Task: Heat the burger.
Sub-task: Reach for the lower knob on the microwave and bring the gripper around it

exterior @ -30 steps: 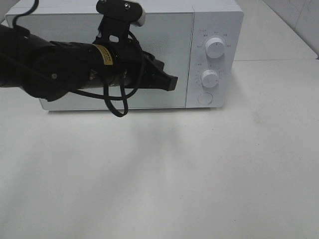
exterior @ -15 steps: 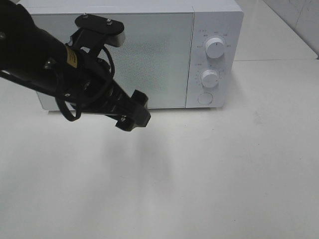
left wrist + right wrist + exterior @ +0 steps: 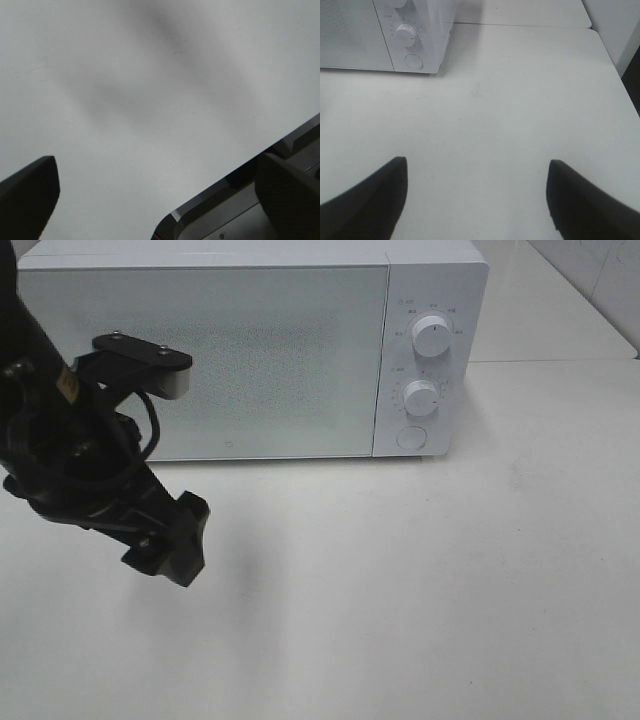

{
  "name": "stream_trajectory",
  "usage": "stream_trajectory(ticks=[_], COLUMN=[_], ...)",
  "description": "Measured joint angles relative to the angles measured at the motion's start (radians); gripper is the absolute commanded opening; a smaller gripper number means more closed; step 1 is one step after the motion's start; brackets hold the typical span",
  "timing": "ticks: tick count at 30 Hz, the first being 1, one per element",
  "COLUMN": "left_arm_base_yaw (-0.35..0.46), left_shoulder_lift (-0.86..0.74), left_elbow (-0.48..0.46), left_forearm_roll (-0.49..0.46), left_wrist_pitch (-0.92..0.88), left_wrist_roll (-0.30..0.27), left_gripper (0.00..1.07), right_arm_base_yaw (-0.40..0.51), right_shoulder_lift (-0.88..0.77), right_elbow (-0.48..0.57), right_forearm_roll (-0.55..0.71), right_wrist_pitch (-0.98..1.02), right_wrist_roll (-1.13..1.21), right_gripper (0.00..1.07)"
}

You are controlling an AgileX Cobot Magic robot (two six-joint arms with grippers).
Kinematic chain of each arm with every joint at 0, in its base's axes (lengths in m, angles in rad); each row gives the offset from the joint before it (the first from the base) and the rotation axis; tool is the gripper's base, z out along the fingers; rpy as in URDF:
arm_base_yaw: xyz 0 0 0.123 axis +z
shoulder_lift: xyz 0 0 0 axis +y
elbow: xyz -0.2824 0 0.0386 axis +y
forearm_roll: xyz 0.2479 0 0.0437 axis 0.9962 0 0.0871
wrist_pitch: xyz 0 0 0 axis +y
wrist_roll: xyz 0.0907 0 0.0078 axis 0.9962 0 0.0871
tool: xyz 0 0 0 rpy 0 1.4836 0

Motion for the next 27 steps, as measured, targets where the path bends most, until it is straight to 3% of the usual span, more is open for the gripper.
stream_trajectory(ticks=[8, 9, 10, 12, 13, 16, 21, 25, 27], left_arm_base_yaw=[0.196, 0.261, 0.261, 0.363, 0.363, 0.482, 0.572, 0.594, 0.596], left_shoulder_lift=[-0.103, -0.136, -0.136, -0.191, -0.191, -0.279, -0.396, -0.47, -0.577], left_elbow=[0.027, 0.049, 0.049, 0.088, 0.088, 0.135, 0.204, 0.249, 0.328], left_forearm_roll=[-0.011, -0.011, -0.011, -0.01, -0.01, -0.01, -0.01, -0.01, -0.01], left_wrist_pitch=[0.046, 0.058, 0.058, 0.078, 0.078, 0.113, 0.124, 0.138, 0.141], left_wrist_roll=[0.0, 0.0, 0.0, 0.0, 0.0, 0.001, 0.003, 0.003, 0.003], left_gripper=[1.01, 1.01, 1.01, 1.01, 1.01, 1.01, 1.01, 1.01, 1.0], right_arm_base_yaw=[0.0, 0.0, 0.0, 0.0, 0.0, 0.0, 0.0, 0.0, 0.0], right_shoulder_lift=[0.0, 0.0, 0.0, 0.0, 0.0, 0.0, 0.0, 0.0, 0.0], right_elbow=[0.0, 0.0, 0.0, 0.0, 0.0, 0.0, 0.0, 0.0, 0.0], right_forearm_roll=[0.0, 0.0, 0.0, 0.0, 0.0, 0.0, 0.0, 0.0, 0.0], right_wrist_pitch=[-0.001, -0.001, -0.001, -0.001, -0.001, -0.001, -0.001, -0.001, -0.001], right_wrist_roll=[0.0, 0.0, 0.0, 0.0, 0.0, 0.0, 0.0, 0.0, 0.0], right_gripper=[0.76, 0.76, 0.76, 0.76, 0.76, 0.76, 0.76, 0.76, 0.75])
